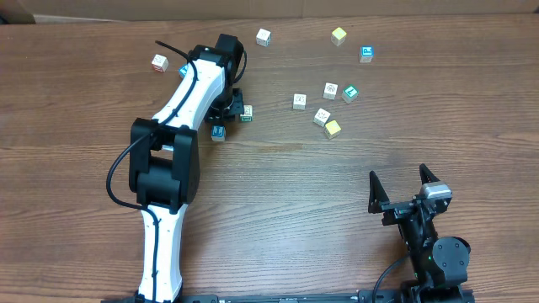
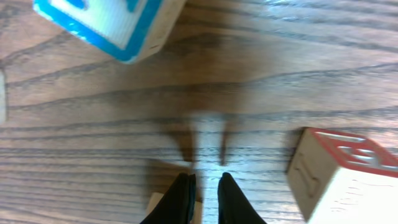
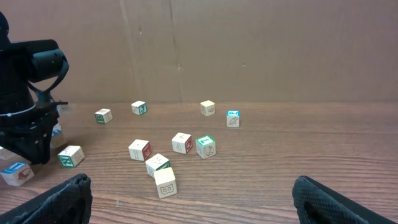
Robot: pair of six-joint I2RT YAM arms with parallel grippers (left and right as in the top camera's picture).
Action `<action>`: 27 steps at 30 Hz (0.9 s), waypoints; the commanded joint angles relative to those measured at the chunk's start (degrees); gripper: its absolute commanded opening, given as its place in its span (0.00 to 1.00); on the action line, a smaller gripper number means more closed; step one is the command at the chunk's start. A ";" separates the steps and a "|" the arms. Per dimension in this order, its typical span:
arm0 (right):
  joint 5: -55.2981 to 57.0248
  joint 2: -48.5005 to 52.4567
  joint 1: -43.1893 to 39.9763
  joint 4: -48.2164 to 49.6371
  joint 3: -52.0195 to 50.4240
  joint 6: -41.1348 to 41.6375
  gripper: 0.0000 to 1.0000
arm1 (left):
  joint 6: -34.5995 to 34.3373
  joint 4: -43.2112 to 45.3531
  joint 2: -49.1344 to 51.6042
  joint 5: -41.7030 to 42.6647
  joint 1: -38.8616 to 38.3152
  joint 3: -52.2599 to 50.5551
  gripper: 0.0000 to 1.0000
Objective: Form a horizontal line
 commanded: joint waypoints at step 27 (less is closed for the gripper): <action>0.28 -0.68 0.46 0.42 -0.59 -0.26 1.00 | 1.11 1.86 -0.02 1.36 -2.84 -0.31 0.38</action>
